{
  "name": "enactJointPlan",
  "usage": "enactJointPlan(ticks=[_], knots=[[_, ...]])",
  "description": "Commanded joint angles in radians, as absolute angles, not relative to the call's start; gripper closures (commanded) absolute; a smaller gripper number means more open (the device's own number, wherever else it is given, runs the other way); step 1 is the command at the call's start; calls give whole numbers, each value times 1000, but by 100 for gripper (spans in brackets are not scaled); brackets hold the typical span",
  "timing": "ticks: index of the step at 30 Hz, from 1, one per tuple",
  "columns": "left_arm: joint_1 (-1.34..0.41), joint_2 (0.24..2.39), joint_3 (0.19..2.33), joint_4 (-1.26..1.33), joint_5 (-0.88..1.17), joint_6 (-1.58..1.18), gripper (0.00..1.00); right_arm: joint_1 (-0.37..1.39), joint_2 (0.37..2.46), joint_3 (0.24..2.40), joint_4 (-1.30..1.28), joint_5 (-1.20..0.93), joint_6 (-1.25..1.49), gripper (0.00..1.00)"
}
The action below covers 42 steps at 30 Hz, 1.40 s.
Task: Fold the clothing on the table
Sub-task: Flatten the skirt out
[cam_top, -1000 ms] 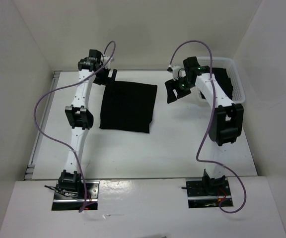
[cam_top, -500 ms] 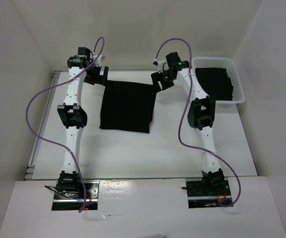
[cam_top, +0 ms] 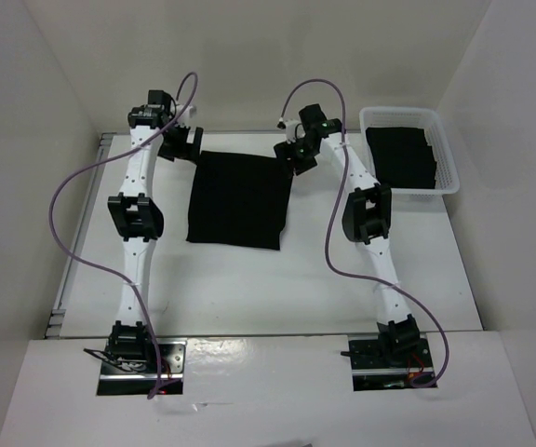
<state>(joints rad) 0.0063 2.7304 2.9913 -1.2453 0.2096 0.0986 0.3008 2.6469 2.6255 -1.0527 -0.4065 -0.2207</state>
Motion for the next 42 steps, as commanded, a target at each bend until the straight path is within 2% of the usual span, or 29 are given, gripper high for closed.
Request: enactJointPlan(ticks=[1,4,8,17,22,29,42], knots=[[-5,2642,2961,-1252,230,86,0,362,2611,2675,-1081,-417,-221,25],[35,2527,2898,-1241,230,77,0,434,2580,2675,-1081,-391,-230,20],[176,2372,2764,-1264,265,52,0,508,2591,2712,-1054,-316,-230,12],[461,2117,2439,-1301,330,90,0,580,2654,2764,-1043,-247,-221,10],[485,2050,2315,-1266,331,100,0,580,2691,2784,-1019,-170,-230,8],[485,1944,2113,-1204,302,109,0,580,2740,2784,-988,-118,-230,2],[485,1744,1798,-1111,235,149,0,621,2773,2813,-1040,-140,-209,2]])
